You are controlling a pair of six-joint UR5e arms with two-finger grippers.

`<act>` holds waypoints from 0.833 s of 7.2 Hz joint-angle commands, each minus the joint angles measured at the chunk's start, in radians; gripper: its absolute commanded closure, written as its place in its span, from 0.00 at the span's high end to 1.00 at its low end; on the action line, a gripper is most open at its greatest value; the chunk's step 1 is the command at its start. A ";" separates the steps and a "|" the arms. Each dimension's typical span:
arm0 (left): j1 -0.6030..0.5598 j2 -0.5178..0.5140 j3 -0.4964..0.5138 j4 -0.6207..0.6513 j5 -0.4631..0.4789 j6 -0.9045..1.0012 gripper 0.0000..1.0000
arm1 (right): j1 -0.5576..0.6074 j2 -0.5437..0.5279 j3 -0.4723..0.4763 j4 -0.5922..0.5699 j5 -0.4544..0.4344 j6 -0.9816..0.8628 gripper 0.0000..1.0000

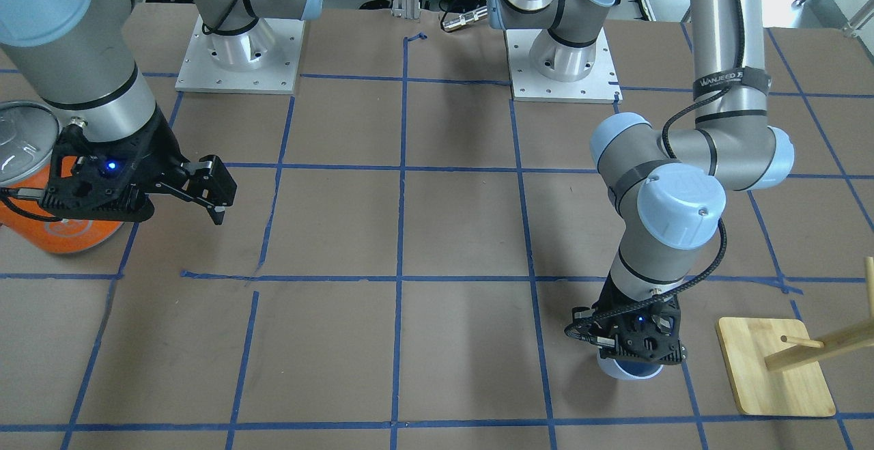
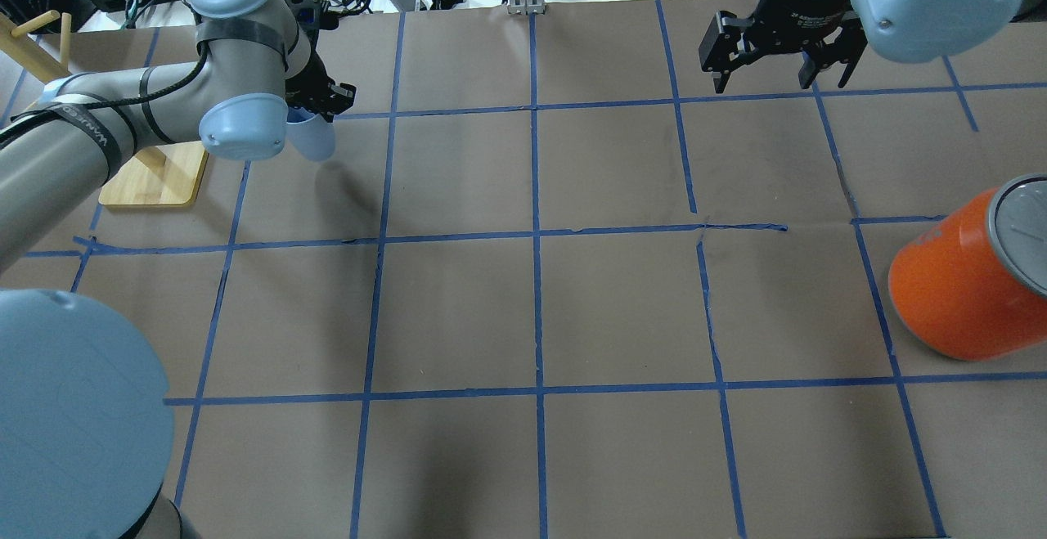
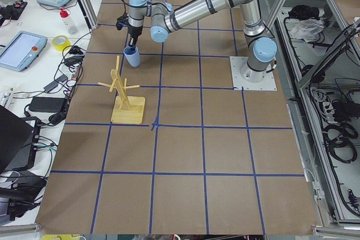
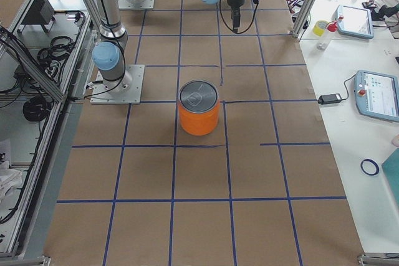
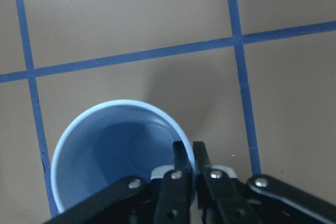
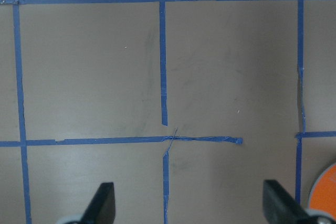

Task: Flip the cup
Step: 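Lower the upright cup onto the table with the left gripper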

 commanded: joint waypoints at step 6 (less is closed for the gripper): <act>0.019 0.004 -0.052 0.040 0.006 0.030 0.00 | -0.001 0.000 0.018 0.001 -0.002 0.001 1.00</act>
